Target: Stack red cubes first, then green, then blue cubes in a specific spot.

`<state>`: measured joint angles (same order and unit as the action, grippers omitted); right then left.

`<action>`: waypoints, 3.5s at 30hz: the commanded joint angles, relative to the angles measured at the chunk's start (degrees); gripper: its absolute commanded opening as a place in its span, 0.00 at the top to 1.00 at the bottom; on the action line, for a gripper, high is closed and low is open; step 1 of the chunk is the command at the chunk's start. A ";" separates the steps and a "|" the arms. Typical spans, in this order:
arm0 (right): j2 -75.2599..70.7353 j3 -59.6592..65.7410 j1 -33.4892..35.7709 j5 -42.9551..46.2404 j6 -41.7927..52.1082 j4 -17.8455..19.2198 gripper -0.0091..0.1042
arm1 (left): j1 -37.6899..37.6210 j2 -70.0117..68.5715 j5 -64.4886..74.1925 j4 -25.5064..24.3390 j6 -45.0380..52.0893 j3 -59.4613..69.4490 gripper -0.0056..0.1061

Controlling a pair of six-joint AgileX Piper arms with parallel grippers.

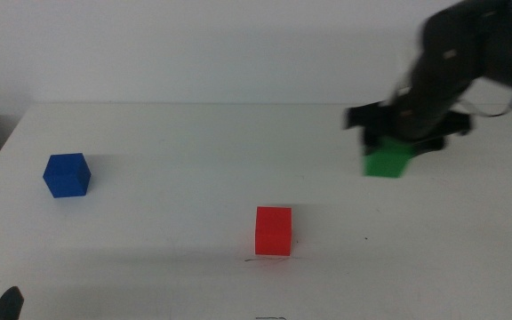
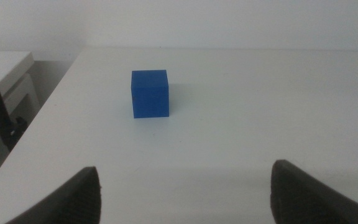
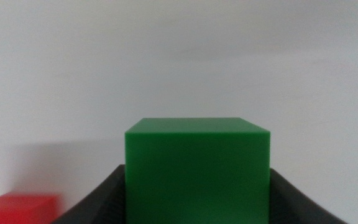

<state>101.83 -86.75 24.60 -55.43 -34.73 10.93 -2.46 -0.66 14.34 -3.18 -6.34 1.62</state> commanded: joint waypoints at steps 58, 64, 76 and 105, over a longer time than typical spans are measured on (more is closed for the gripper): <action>13.43 -19.73 20.39 -10.95 -15.94 0.54 0.93 | -0.43 -1.50 -4.54 0.11 -0.78 -0.08 0.11; 14.44 -19.73 20.39 -10.95 -16.58 0.56 0.93 | -0.43 -1.50 -4.54 0.11 -0.78 -0.08 0.11; 14.44 -19.73 20.34 -9.83 -17.84 1.01 0.39 | -0.43 -1.50 -4.54 0.11 -0.78 -0.08 0.11; -61.80 23.18 8.59 -3.99 31.66 -15.24 0.14 | -0.43 -1.50 -4.54 0.11 -0.78 -0.08 0.11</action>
<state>42.91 -63.34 33.84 -63.68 -5.88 -2.96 -2.46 -0.66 14.34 -3.18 -6.34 1.62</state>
